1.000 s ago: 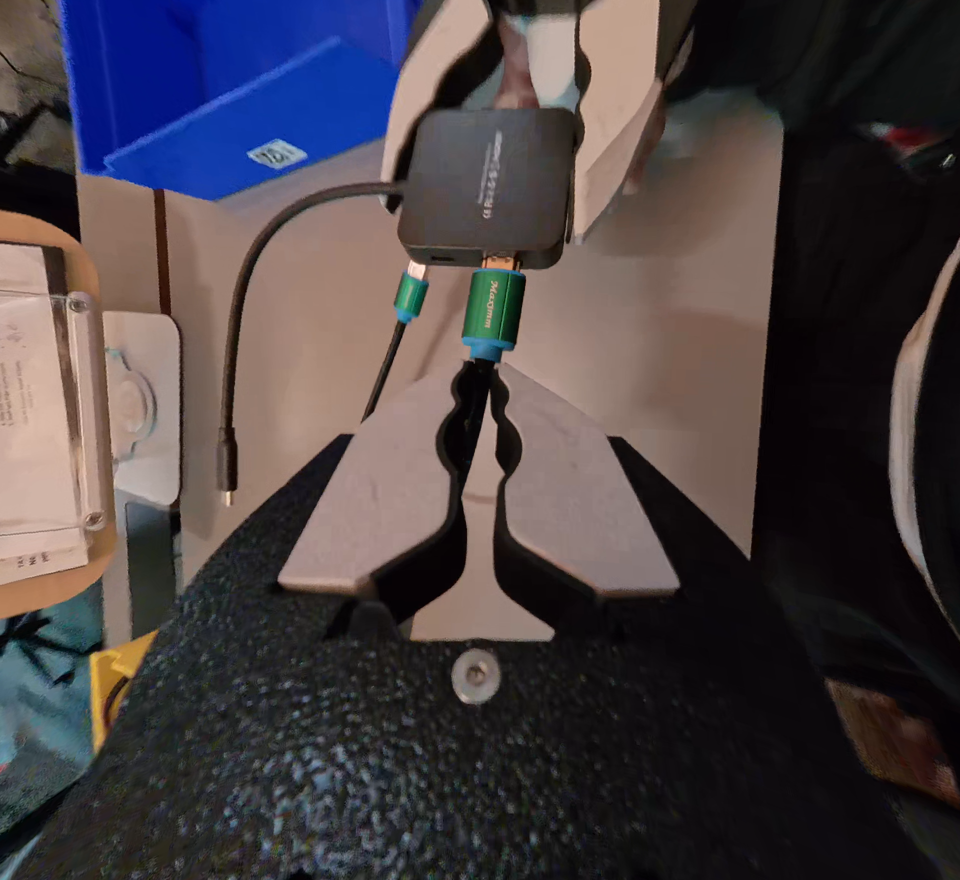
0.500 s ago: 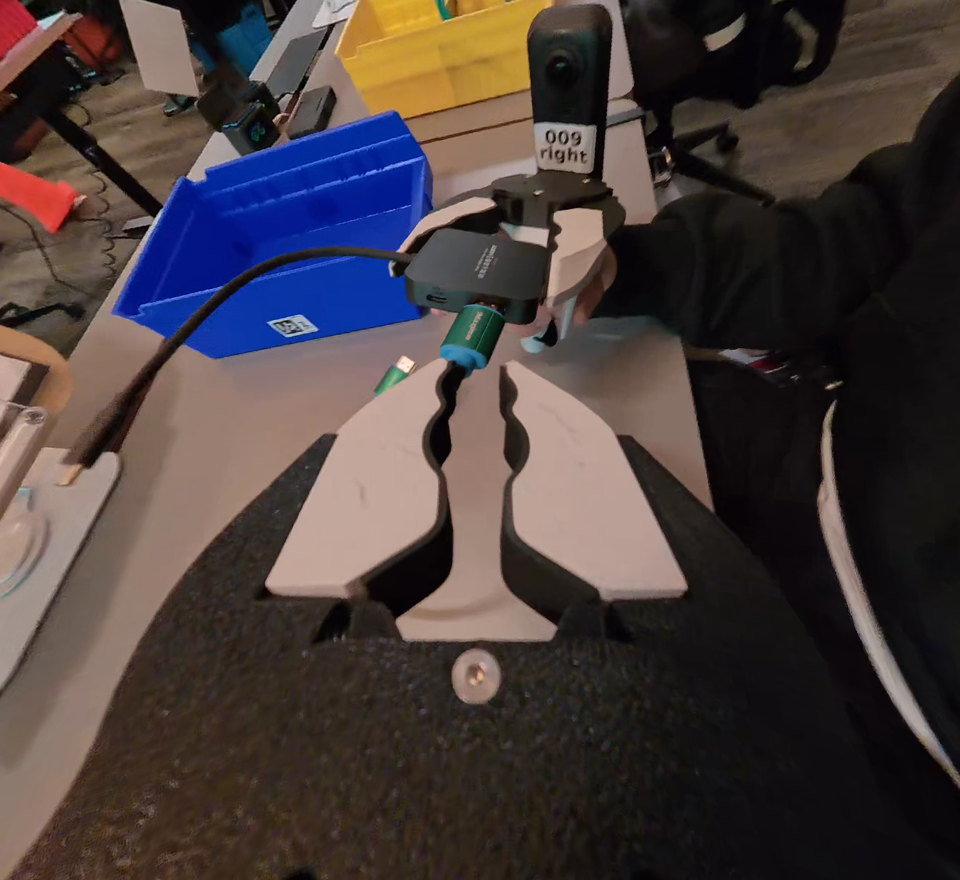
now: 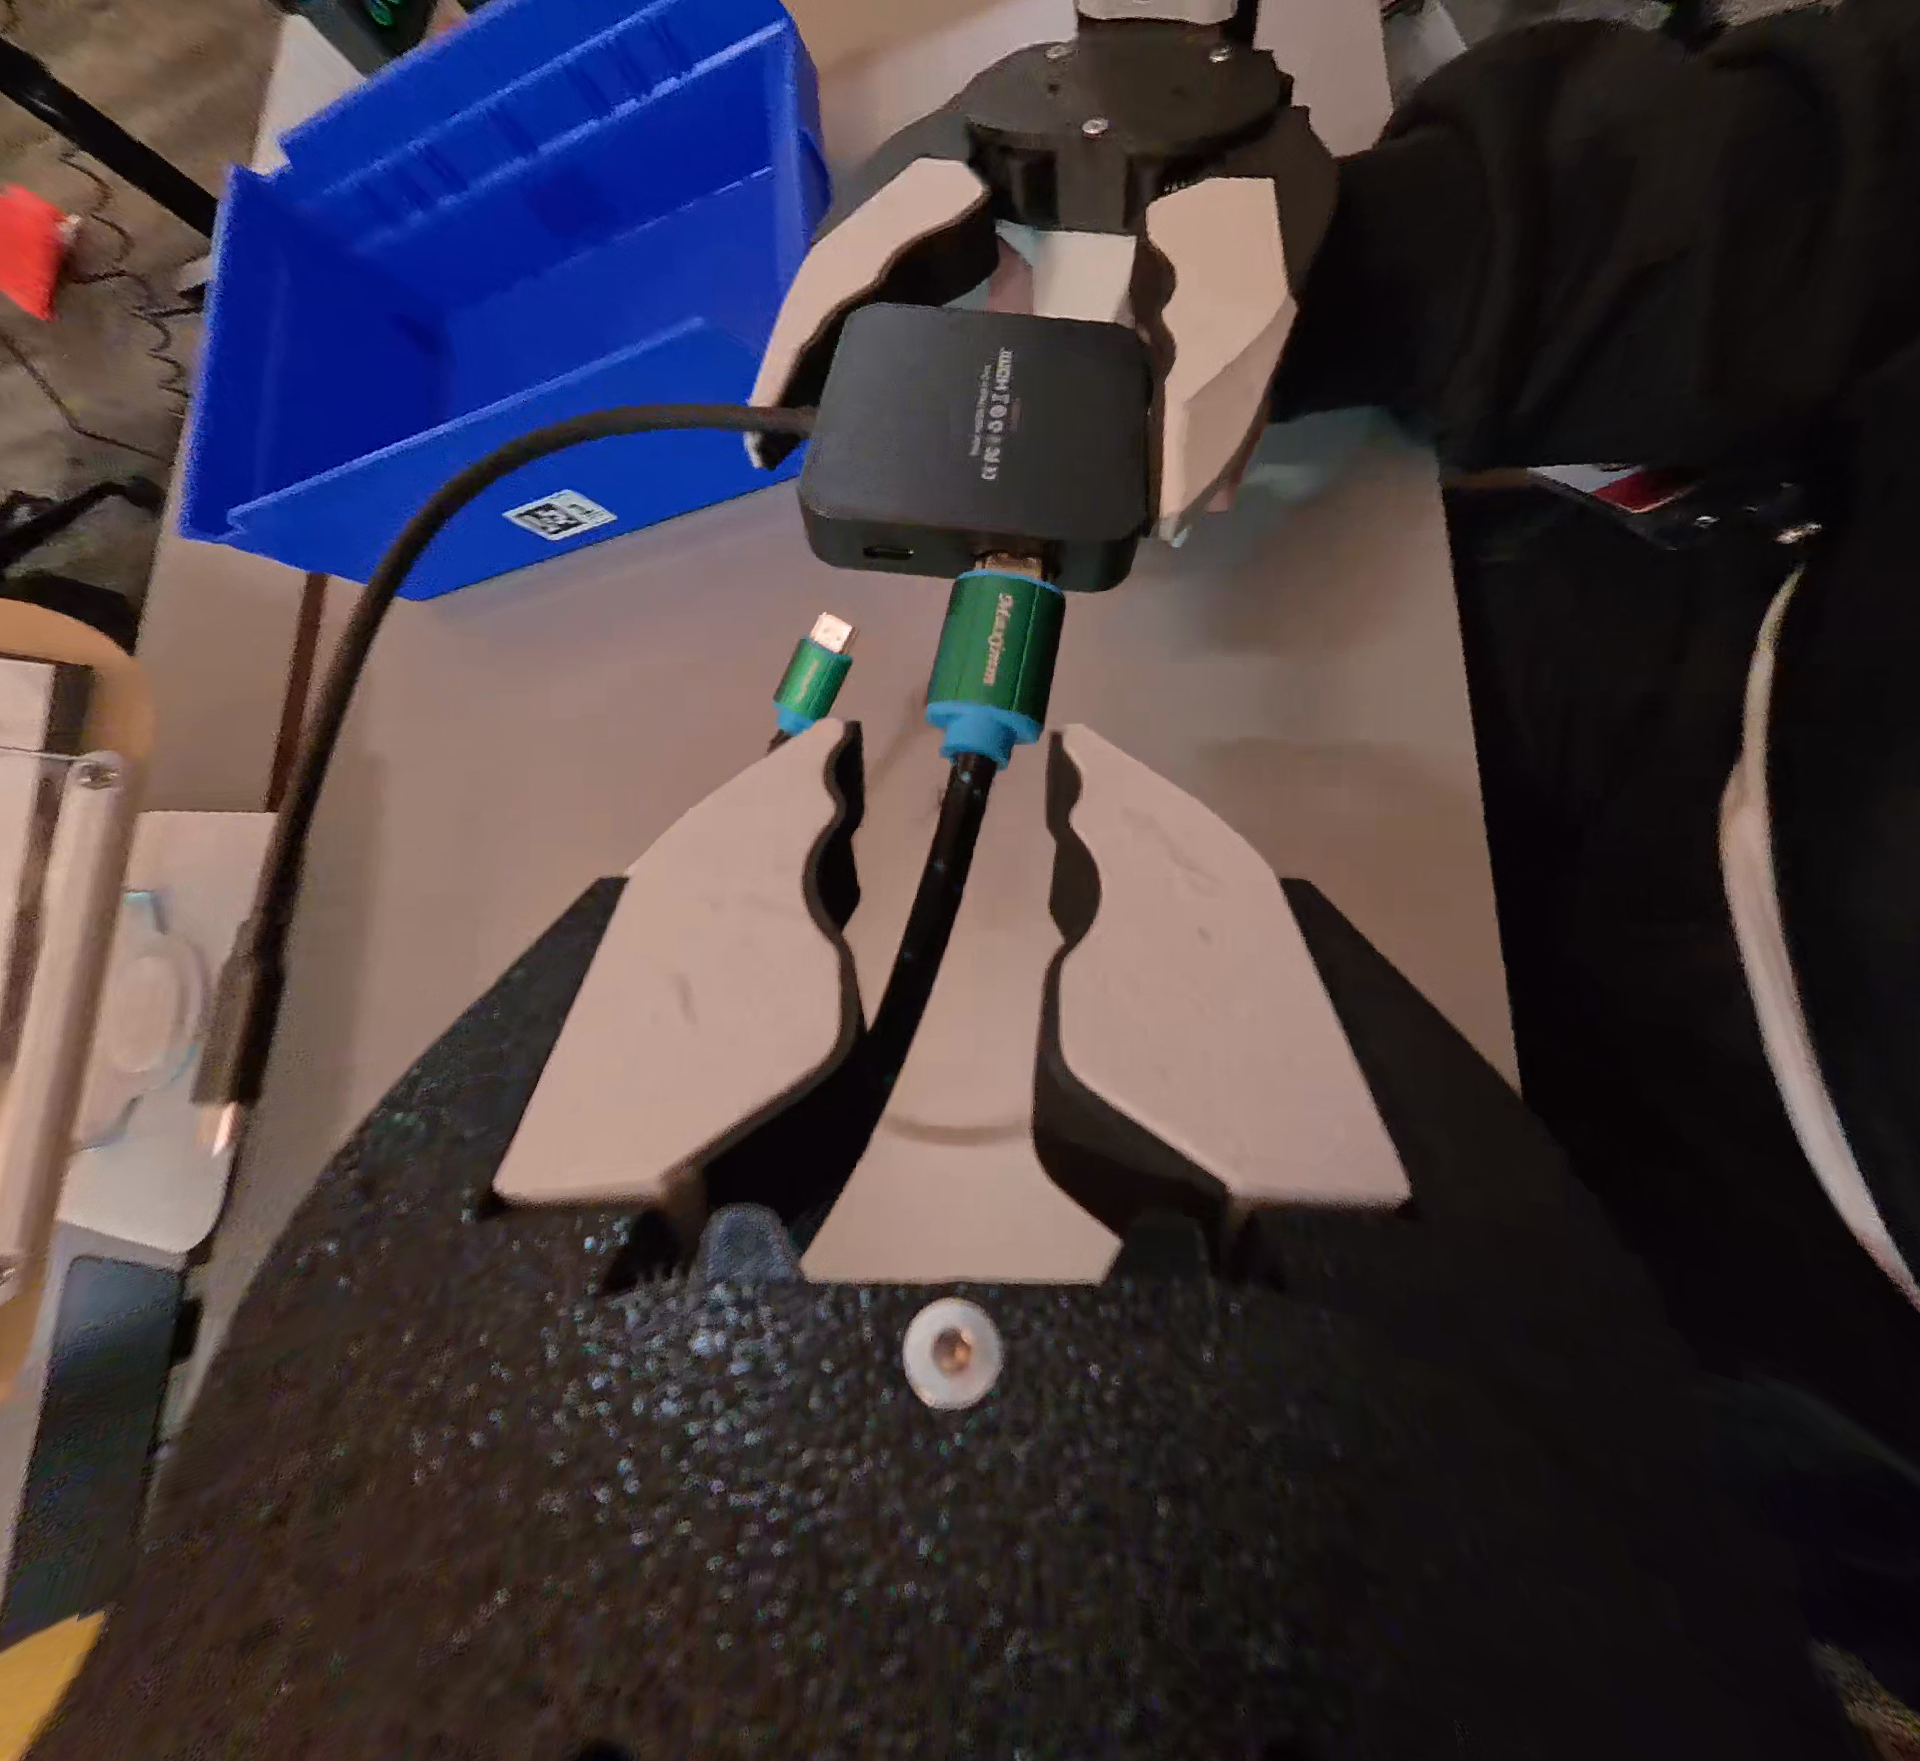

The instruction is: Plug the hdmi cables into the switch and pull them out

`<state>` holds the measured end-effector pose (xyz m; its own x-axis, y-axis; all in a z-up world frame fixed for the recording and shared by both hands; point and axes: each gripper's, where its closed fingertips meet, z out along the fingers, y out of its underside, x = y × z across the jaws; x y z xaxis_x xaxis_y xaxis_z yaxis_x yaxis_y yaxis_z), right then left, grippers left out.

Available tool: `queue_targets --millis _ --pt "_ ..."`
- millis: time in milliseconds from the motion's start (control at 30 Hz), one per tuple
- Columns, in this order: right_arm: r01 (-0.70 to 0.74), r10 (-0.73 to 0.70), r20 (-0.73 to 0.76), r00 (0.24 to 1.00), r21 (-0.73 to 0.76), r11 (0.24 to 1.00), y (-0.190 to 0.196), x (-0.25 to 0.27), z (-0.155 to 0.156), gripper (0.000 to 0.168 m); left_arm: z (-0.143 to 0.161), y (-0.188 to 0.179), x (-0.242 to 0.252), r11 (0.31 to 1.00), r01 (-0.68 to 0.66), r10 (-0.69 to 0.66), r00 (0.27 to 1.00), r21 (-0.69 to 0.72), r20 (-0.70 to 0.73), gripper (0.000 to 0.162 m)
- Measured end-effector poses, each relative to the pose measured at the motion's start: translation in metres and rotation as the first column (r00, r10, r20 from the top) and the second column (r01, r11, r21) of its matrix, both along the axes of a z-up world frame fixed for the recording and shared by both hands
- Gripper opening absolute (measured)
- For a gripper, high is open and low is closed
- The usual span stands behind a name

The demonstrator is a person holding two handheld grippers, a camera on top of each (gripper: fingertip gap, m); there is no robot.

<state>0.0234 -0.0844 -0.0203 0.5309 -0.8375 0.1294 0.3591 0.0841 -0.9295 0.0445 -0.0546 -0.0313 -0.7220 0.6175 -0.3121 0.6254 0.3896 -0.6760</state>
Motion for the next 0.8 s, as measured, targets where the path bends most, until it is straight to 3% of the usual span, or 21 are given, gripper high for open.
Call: queue_targets --millis 100,300,533,667,800 --pt "-0.004 0.004 0.003 1.0 -0.006 1.0 0.002 0.001 0.0 0.078 0.001 0.002 -0.008 0.999 0.034 -0.034 0.997 0.01 -0.07 0.021" --pt "0.011 -0.012 -0.016 1.0 -0.029 1.0 0.002 0.003 -0.004 0.078 -0.003 0.002 -0.006 1.0 0.028 -0.027 0.998 0.008 -0.064 0.021" --pt "0.017 -0.026 -0.089 0.996 -0.102 0.995 0.011 0.01 -0.015 0.078 -0.016 0.007 0.0 0.998 0.02 -0.025 0.996 0.055 0.088 0.02" --pt "0.005 -0.007 -0.063 0.998 -0.029 1.0 0.009 0.01 -0.008 0.078 -0.005 0.005 -0.002 1.0 0.014 -0.014 1.0 0.011 0.015 0.02" --pt "0.025 -0.027 -0.043 0.999 -0.054 0.998 0.009 0.01 -0.009 0.078 -0.006 0.005 -0.002 1.0 -0.015 0.015 1.0 -0.008 0.019 0.02"
